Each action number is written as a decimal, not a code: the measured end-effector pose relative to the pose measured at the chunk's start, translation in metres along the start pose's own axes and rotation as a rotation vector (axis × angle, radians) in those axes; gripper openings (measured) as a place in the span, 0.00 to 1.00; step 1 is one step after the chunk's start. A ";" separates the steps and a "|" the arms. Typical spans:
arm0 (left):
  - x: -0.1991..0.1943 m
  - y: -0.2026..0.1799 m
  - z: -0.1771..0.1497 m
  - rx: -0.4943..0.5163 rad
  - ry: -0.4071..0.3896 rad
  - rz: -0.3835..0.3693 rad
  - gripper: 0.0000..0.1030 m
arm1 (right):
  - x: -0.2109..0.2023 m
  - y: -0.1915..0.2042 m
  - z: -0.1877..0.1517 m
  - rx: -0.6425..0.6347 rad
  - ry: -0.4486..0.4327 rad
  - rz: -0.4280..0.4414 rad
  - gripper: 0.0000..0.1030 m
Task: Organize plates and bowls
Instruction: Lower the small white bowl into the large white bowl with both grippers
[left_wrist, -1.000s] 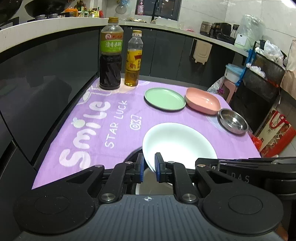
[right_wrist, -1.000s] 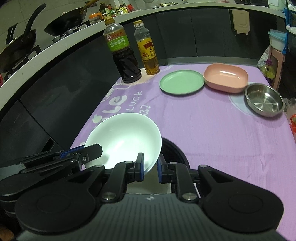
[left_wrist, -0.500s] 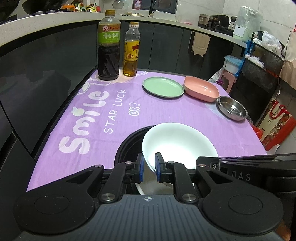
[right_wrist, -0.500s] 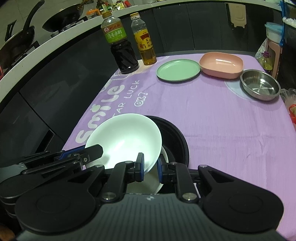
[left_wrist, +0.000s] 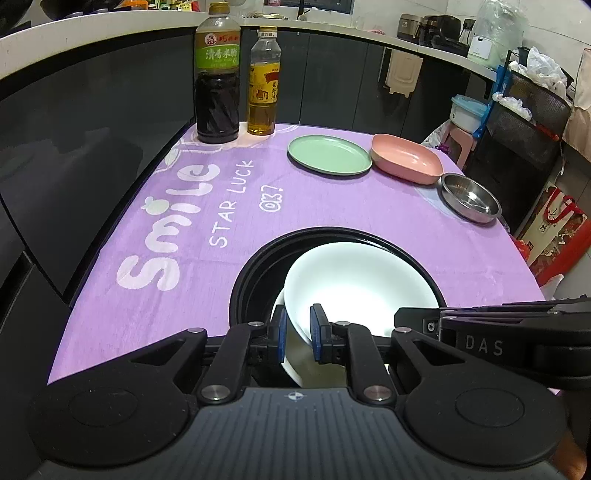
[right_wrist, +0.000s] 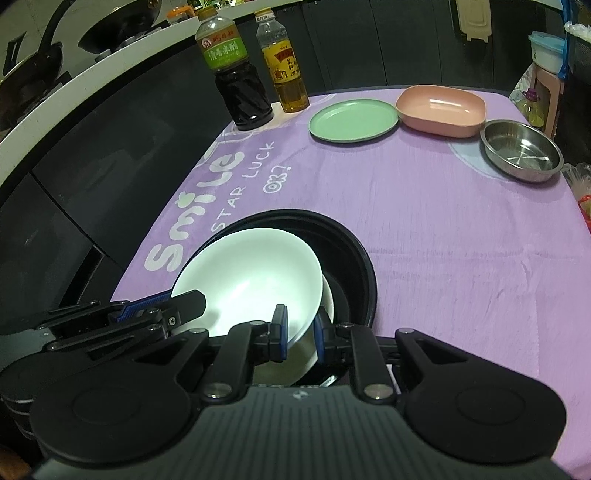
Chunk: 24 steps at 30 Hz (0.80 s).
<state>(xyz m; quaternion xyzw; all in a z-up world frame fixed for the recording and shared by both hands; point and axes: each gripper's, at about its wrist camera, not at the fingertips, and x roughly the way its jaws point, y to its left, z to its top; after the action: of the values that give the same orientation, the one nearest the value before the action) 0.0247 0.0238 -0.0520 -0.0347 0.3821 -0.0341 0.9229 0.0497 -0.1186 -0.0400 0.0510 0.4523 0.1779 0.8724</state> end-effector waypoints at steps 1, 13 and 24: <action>0.000 0.000 0.000 0.002 0.001 0.000 0.12 | 0.000 0.000 0.000 -0.002 0.000 -0.001 0.17; 0.004 0.003 -0.004 0.004 0.029 0.009 0.12 | 0.002 -0.001 -0.001 -0.001 0.009 0.003 0.17; 0.004 0.006 -0.006 0.001 0.027 -0.002 0.12 | -0.001 -0.004 -0.003 0.015 0.009 0.019 0.18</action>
<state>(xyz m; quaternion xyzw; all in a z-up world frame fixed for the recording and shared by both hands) 0.0231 0.0289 -0.0594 -0.0341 0.3944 -0.0360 0.9176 0.0480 -0.1229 -0.0415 0.0613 0.4572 0.1831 0.8681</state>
